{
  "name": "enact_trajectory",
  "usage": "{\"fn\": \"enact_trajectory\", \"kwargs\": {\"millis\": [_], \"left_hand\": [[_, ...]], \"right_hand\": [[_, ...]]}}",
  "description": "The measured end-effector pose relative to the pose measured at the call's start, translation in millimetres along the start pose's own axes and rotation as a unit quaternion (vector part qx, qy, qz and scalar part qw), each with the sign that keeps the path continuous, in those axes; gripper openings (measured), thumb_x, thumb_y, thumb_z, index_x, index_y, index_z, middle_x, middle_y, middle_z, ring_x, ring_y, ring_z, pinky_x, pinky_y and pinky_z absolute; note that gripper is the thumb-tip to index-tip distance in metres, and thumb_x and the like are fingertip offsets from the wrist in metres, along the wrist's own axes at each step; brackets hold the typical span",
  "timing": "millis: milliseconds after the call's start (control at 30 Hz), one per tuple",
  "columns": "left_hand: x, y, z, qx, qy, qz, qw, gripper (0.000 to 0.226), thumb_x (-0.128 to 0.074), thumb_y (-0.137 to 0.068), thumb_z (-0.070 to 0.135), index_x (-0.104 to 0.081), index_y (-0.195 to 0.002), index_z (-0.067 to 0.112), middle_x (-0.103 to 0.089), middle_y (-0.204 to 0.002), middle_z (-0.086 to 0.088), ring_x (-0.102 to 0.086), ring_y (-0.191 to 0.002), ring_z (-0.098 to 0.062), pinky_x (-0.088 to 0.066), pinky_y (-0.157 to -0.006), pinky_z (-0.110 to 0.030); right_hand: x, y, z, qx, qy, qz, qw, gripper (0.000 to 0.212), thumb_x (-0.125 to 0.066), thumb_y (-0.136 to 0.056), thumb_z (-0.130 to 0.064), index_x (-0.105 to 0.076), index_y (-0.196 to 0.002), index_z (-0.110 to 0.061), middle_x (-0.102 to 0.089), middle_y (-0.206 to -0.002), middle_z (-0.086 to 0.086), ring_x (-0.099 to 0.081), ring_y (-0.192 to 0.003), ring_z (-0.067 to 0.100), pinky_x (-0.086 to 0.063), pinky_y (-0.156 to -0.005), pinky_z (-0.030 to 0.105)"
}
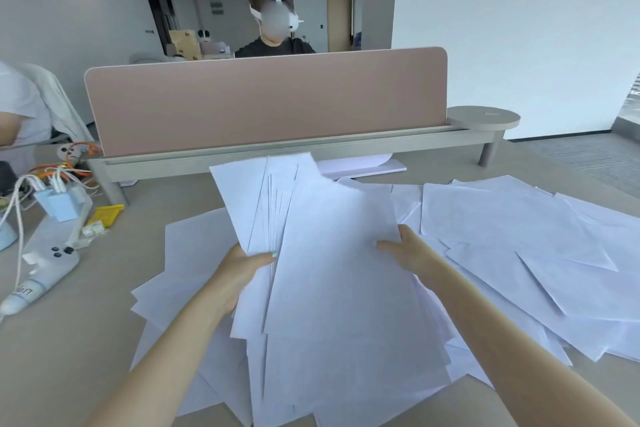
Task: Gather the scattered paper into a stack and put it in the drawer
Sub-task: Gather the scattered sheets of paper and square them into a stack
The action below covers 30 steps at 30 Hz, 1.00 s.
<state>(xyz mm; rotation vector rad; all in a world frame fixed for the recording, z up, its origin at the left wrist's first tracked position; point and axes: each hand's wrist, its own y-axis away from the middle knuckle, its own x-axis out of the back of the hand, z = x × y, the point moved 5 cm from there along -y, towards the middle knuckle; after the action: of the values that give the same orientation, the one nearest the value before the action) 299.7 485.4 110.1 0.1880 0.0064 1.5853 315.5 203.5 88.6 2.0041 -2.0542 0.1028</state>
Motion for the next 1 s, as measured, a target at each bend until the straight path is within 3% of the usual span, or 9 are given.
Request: {"fn": "enact_trajectory", "kwargs": {"millis": [133,300,400,500,567,667,767,867,1000], "left_hand": [[-1.4,12.1,51.7,-0.107,0.025,-0.015,0.994,0.031,-0.065,-0.083,0.004,-0.061,-0.108,0.022,-0.067,-0.097,0.013,-0.063,-0.096,-0.007,-0.046,-0.081,-0.021],[3.0,30.1,130.5,-0.212,0.025,0.049,0.976,0.019,-0.069,-0.082,0.019,-0.064,-0.088,0.036,-0.069,-0.078,0.027,-0.064,-0.079,0.006,-0.048,-0.068,-0.016],[5.3,39.6,166.2,-0.262,0.004,0.106,0.959,0.006,-0.053,-0.091,0.04,-0.057,-0.096,0.039,-0.059,-0.092,0.025,-0.056,-0.084,0.004,-0.043,-0.073,-0.01],[2.4,33.8,169.7,-0.253,0.028,0.107,0.961,0.052,-0.035,-0.09,0.061,-0.048,-0.131,0.03,-0.048,-0.119,0.019,-0.045,-0.112,-0.004,-0.033,-0.097,-0.023],[-4.3,31.1,157.5,-0.245,0.02,0.105,0.964,0.053,-0.034,-0.091,0.06,-0.05,-0.13,0.028,-0.05,-0.126,0.016,-0.045,-0.118,-0.005,-0.034,-0.104,-0.027],[-17.0,33.1,126.9,-0.239,0.015,0.09,0.967,0.019,-0.041,-0.095,0.044,-0.058,-0.097,0.036,-0.057,-0.096,0.015,-0.052,-0.092,-0.003,-0.041,-0.078,-0.02],[-24.9,36.1,102.0,-0.24,-0.02,0.057,0.969,0.028,-0.046,-0.095,0.034,-0.056,-0.121,0.027,-0.058,-0.108,0.017,-0.052,-0.101,0.0,-0.038,-0.083,-0.015],[-26.0,31.8,84.5,-0.215,-0.058,0.016,0.975,0.017,-0.061,-0.089,0.025,-0.061,-0.105,0.03,-0.061,-0.097,0.024,-0.055,-0.088,0.011,-0.043,-0.072,-0.004],[-20.8,21.2,73.4,-0.185,-0.065,0.032,0.98,0.012,-0.066,-0.085,0.02,-0.067,-0.096,0.024,-0.066,-0.087,0.015,-0.064,-0.086,-0.011,-0.047,-0.069,-0.016]], "right_hand": [[20.1,-0.2,-17.9,-0.014,-0.099,0.036,0.994,0.057,-0.069,-0.074,-0.049,-0.051,-0.119,-0.019,-0.058,-0.132,-0.002,-0.059,-0.105,0.014,-0.047,-0.082,0.029],[39.5,23.0,-105.8,0.164,-0.148,0.076,0.972,0.037,-0.067,-0.081,-0.036,-0.06,-0.107,-0.01,-0.067,-0.102,0.002,-0.065,-0.095,0.021,-0.051,-0.082,0.034],[47.3,42.0,-149.4,0.254,-0.137,0.127,0.949,0.031,-0.059,-0.088,-0.029,-0.053,-0.102,-0.002,-0.054,-0.087,0.001,-0.053,-0.079,0.018,-0.042,-0.064,0.027],[45.3,51.1,-162.2,0.3,-0.111,0.172,0.932,0.026,-0.055,-0.091,-0.025,-0.053,-0.099,-0.001,-0.048,-0.083,0.003,-0.044,-0.076,0.015,-0.035,-0.063,0.027],[35.1,50.0,-152.9,0.291,-0.093,0.182,0.935,0.025,-0.054,-0.092,-0.023,-0.054,-0.1,0.001,-0.052,-0.085,0.004,-0.046,-0.077,0.014,-0.037,-0.066,0.029],[16.7,44.6,-120.9,0.229,-0.104,0.153,0.956,0.024,-0.06,-0.09,-0.022,-0.056,-0.109,-0.007,-0.065,-0.096,-0.001,-0.061,-0.082,0.013,-0.048,-0.067,0.022],[10.4,40.4,-96.2,0.191,-0.136,0.14,0.962,0.029,-0.064,-0.087,-0.021,-0.057,-0.115,-0.014,-0.068,-0.106,-0.002,-0.065,-0.094,0.014,-0.051,-0.072,0.024],[13.2,37.1,-90.7,0.165,-0.133,0.127,0.969,0.013,-0.065,-0.087,-0.024,-0.066,-0.097,-0.015,-0.07,-0.086,-0.008,-0.065,-0.079,0.008,-0.05,-0.062,0.018],[12.5,36.9,-91.5,0.151,-0.137,0.092,0.975,0.015,-0.068,-0.085,-0.028,-0.067,-0.072,-0.019,-0.068,-0.067,-0.013,-0.066,-0.064,0.004,-0.048,-0.058,0.016]]}}
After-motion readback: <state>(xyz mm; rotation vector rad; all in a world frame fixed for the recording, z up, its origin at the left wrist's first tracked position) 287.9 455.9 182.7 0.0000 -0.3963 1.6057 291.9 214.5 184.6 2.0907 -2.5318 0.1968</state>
